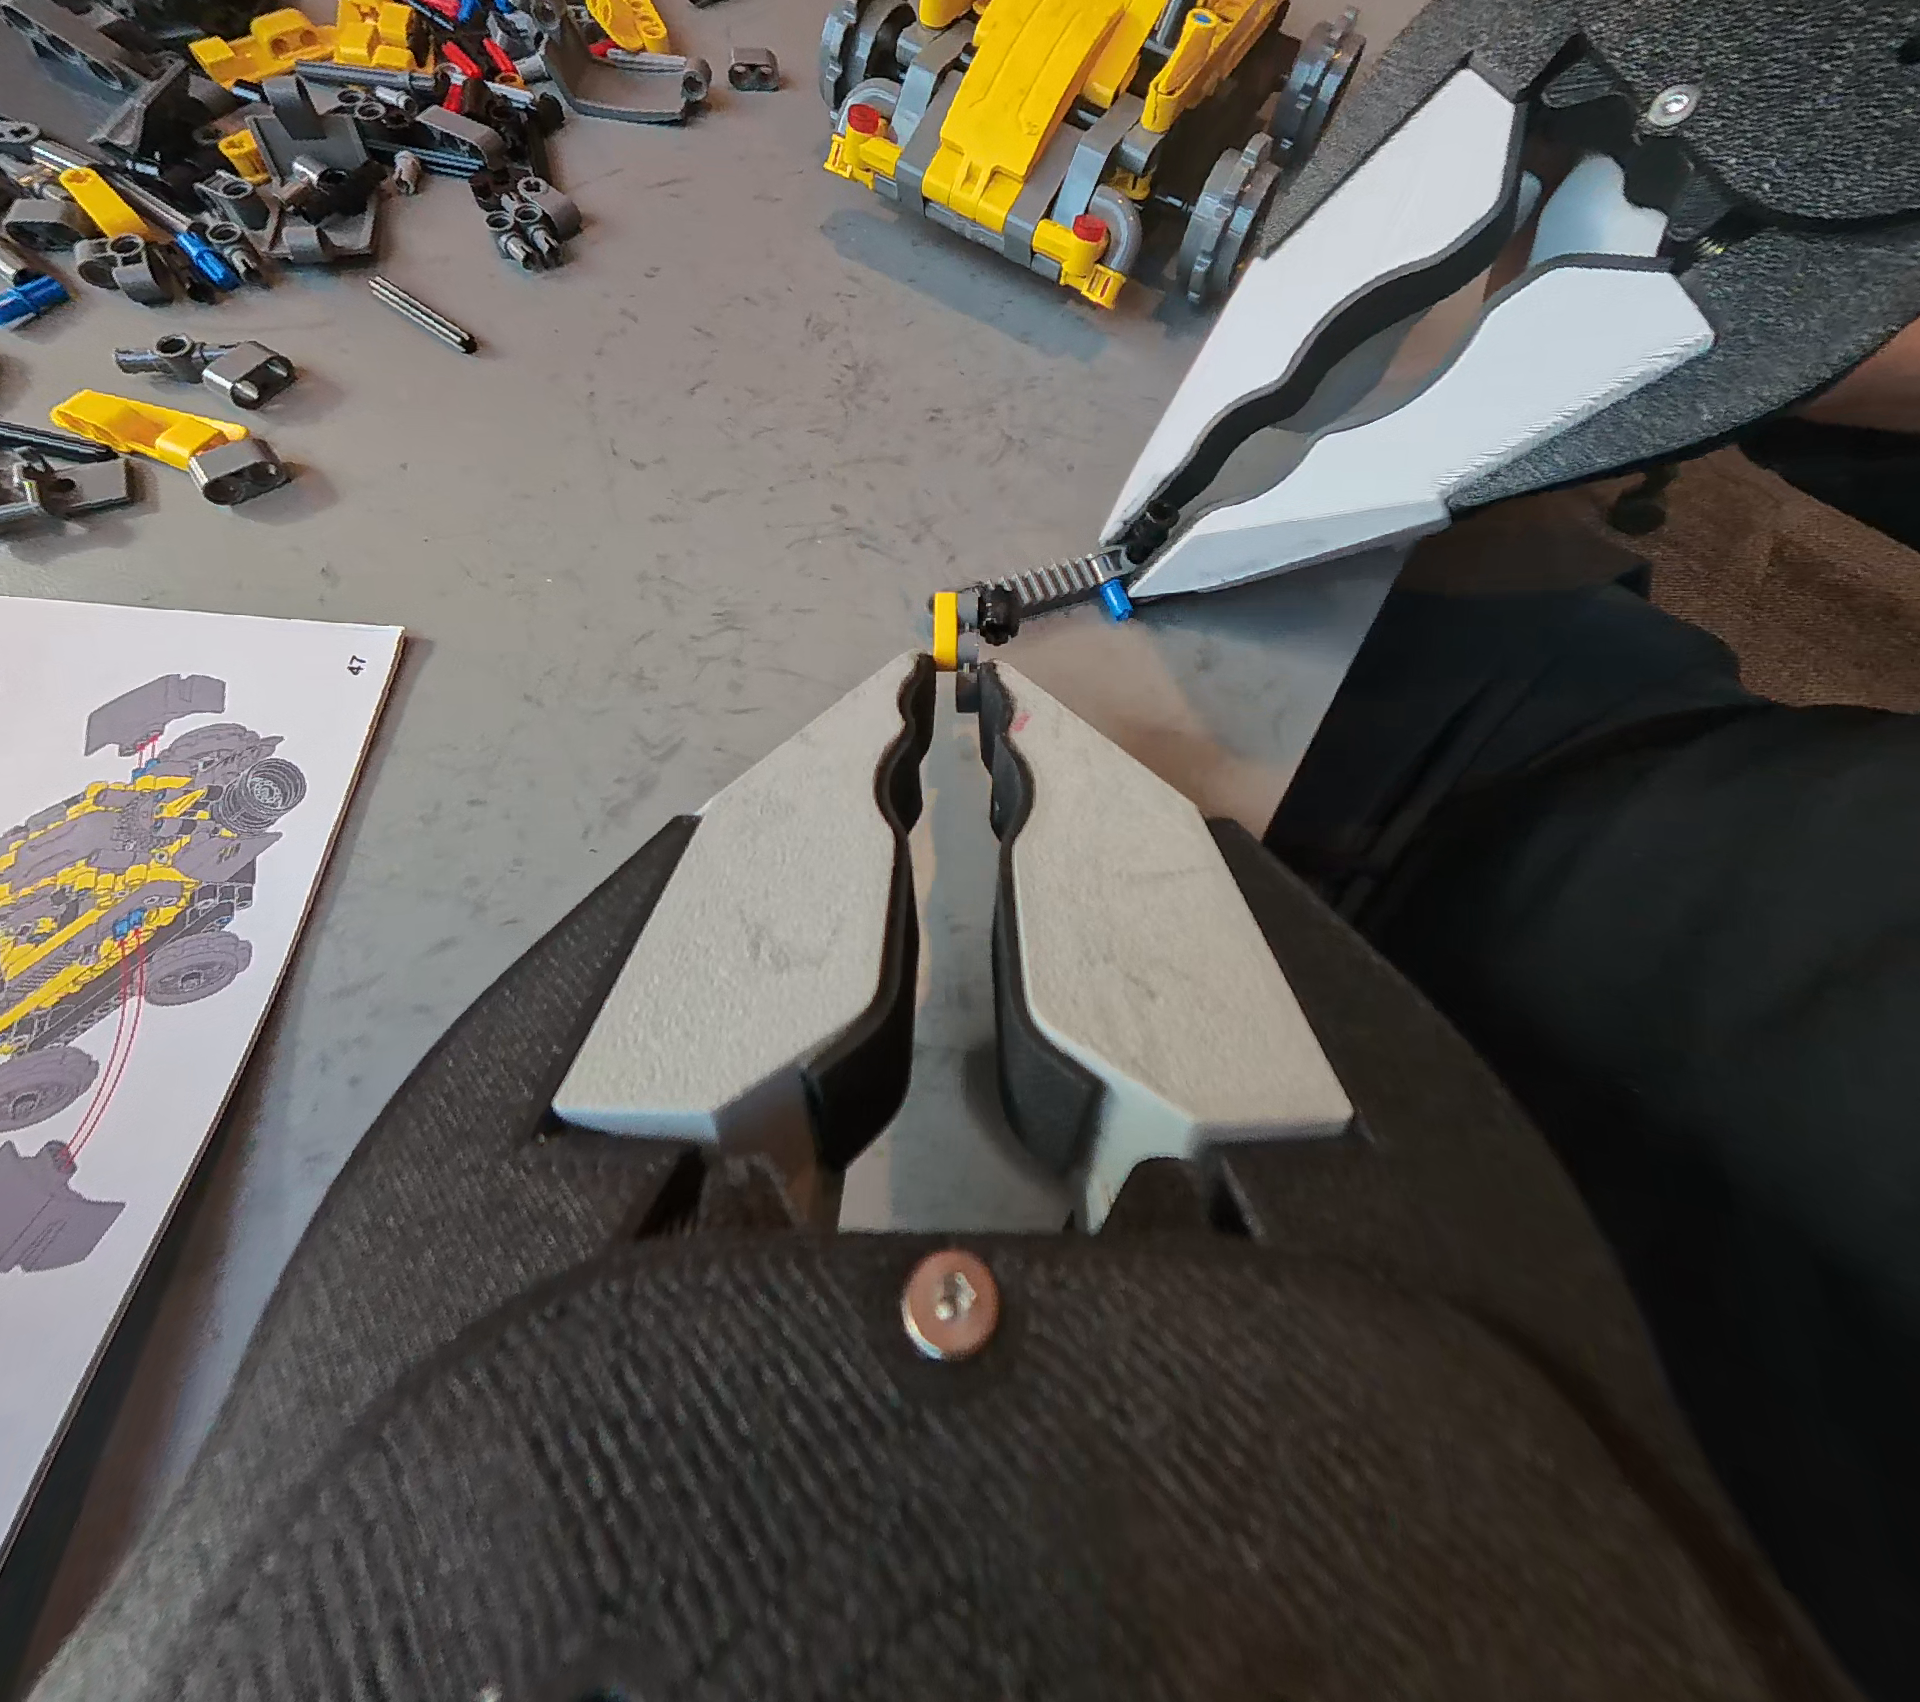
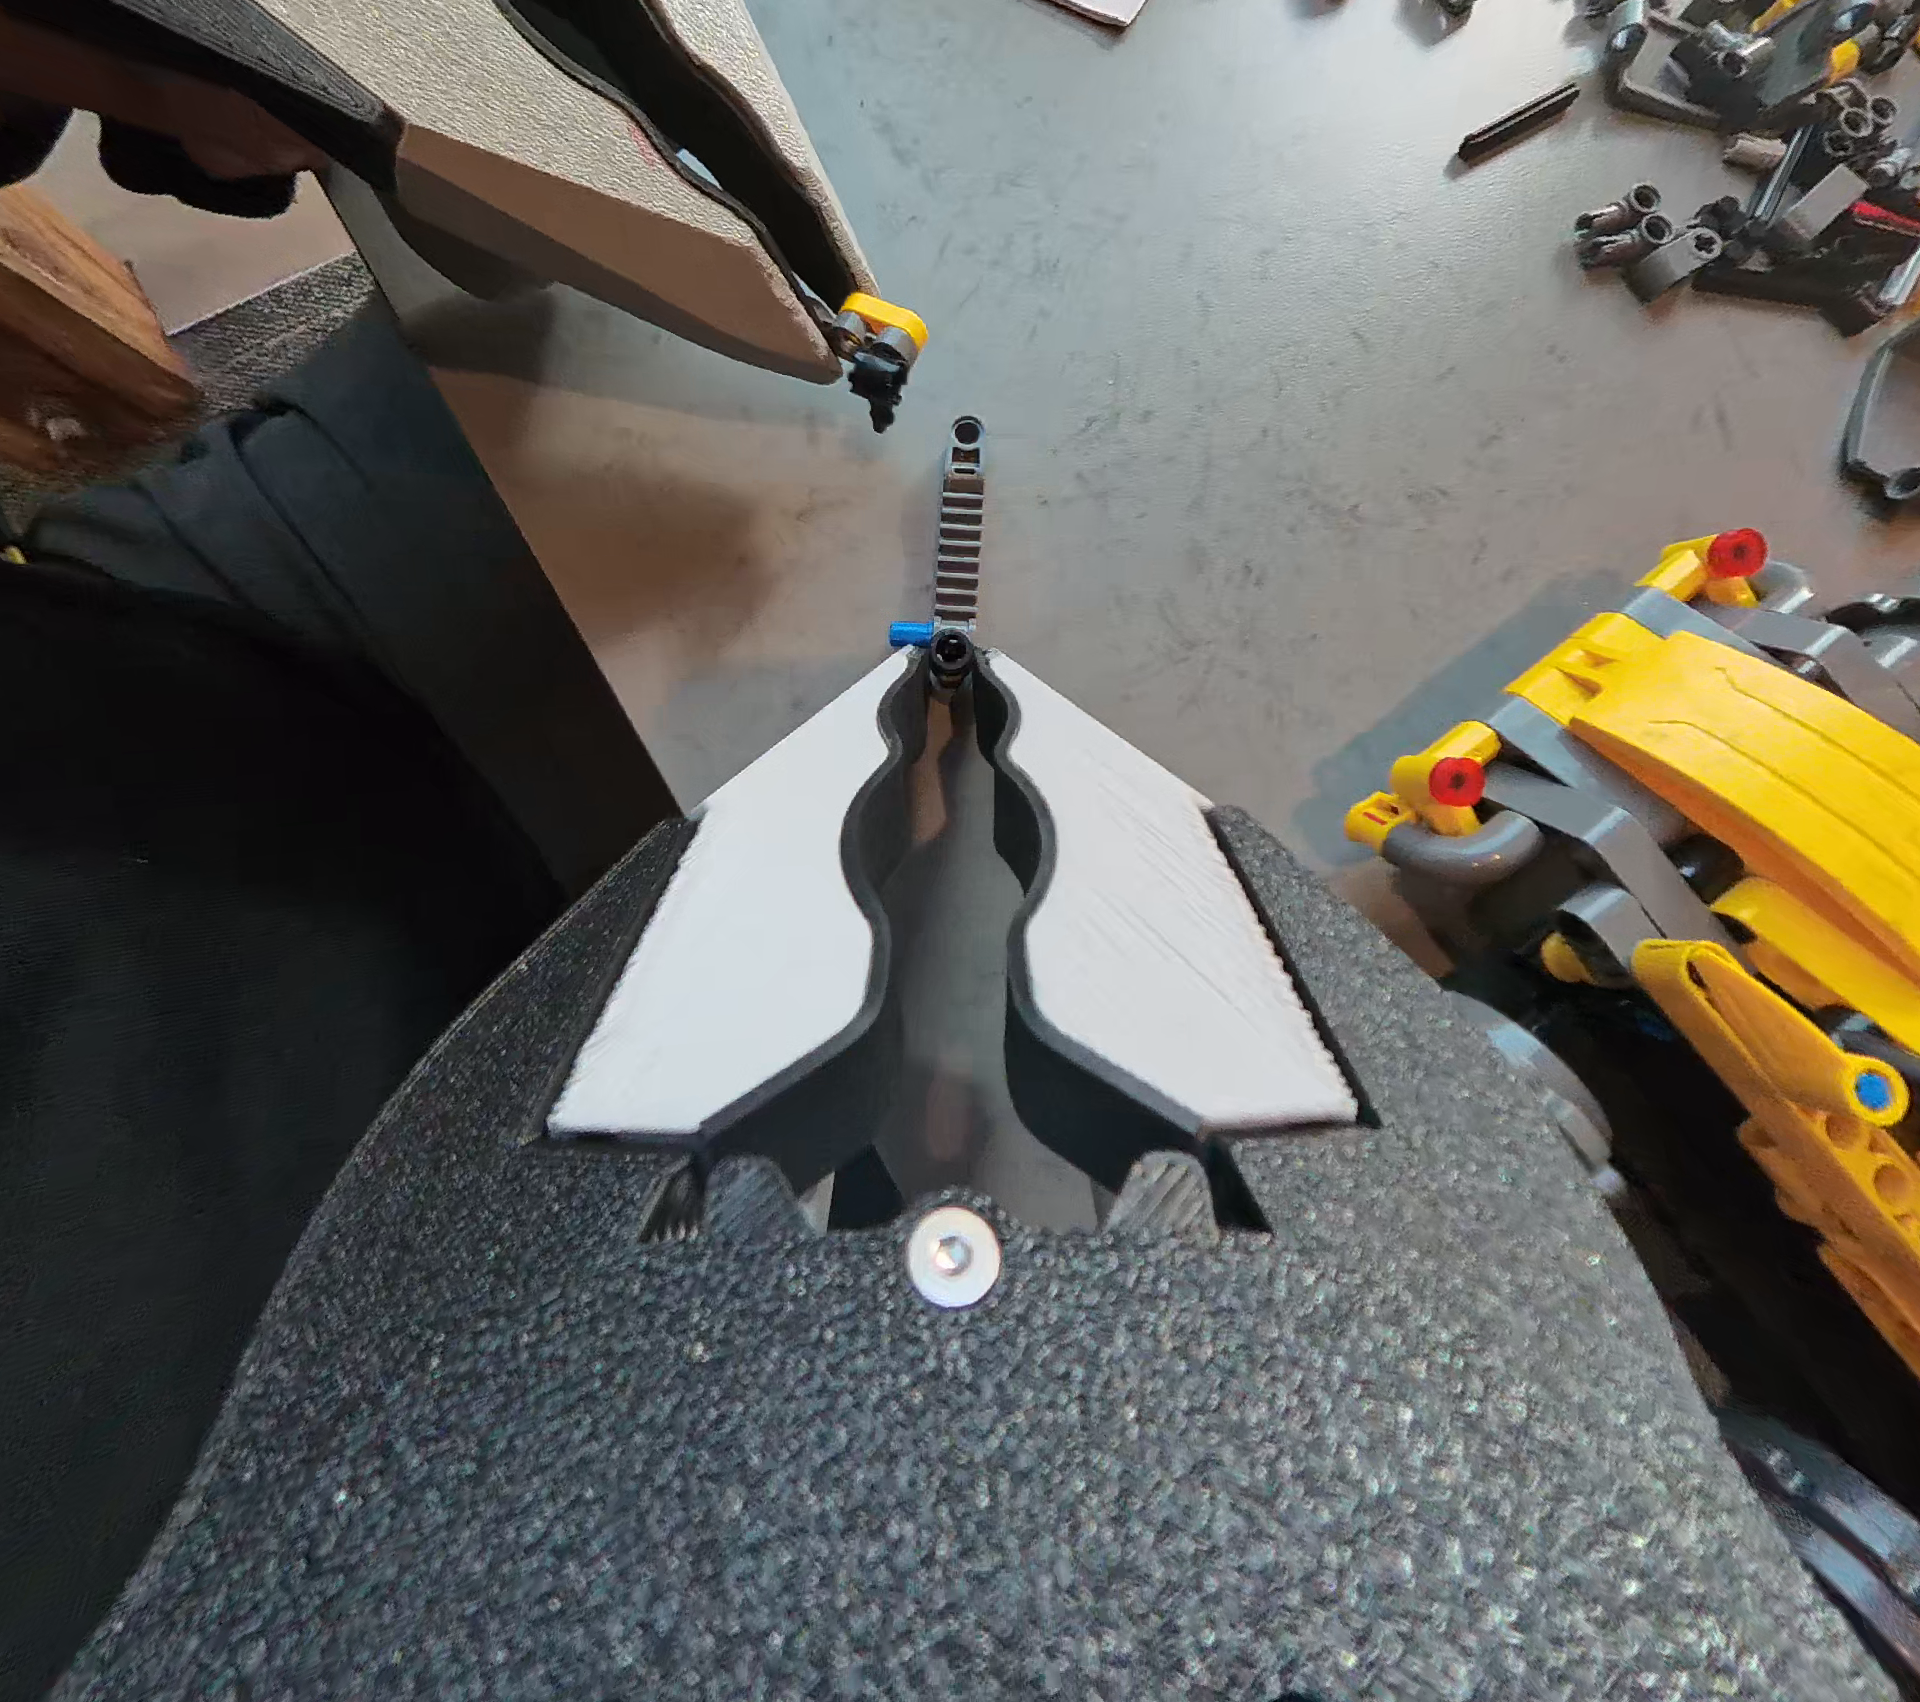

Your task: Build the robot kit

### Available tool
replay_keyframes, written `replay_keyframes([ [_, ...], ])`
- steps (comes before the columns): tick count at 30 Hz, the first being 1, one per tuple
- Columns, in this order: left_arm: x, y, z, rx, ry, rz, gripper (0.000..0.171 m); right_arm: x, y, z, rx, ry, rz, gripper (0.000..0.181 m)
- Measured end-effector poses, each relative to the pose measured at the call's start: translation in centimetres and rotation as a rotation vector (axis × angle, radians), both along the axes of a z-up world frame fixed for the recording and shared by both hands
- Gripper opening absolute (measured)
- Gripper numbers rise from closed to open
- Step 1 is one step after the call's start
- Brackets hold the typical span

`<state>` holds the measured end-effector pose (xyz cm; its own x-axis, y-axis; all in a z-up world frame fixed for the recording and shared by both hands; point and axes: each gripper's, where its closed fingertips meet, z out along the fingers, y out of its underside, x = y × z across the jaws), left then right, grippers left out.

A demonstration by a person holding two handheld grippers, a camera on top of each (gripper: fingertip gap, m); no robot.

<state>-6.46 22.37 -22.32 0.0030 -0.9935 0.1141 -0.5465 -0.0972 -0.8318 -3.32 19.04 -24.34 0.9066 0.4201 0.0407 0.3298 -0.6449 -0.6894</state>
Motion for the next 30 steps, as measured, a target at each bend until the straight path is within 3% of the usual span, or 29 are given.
replay_keyframes([
  [7,0.0,-0.2,-0.2,0.004,0.006,-0.004,0.006,-0.4,-0.2,0.0,0.011,0.022,0.010,0.008],
  [11,0.0,-0.1,-0.3,-0.001,0.007,0.000,0.005,-0.2,-0.2,0.2,0.057,-0.063,0.041,0.008],
  [14,0.0,0.0,-0.3,-0.003,0.009,0.004,0.005,0.5,0.0,0.6,0.136,-0.239,0.081,0.008],
  [17,0.0,0.0,-0.3,-0.008,0.006,0.007,0.005,2.0,0.3,1.1,0.207,-0.519,0.136,0.008],
  [20,0.0,0.1,-0.3,-0.017,0.006,0.011,0.005,2.9,0.6,1.9,0.285,-0.883,0.270,0.008],
  [23,0.1,0.2,-0.2,-0.035,0.009,0.017,0.005,2.7,0.7,2.5,0.362,-1.143,0.408,0.008],
  [30,0.3,0.3,-0.2,-0.046,0.011,0.027,0.005,2.7,0.3,1.3,0.336,-1.277,0.563,0.017],
])
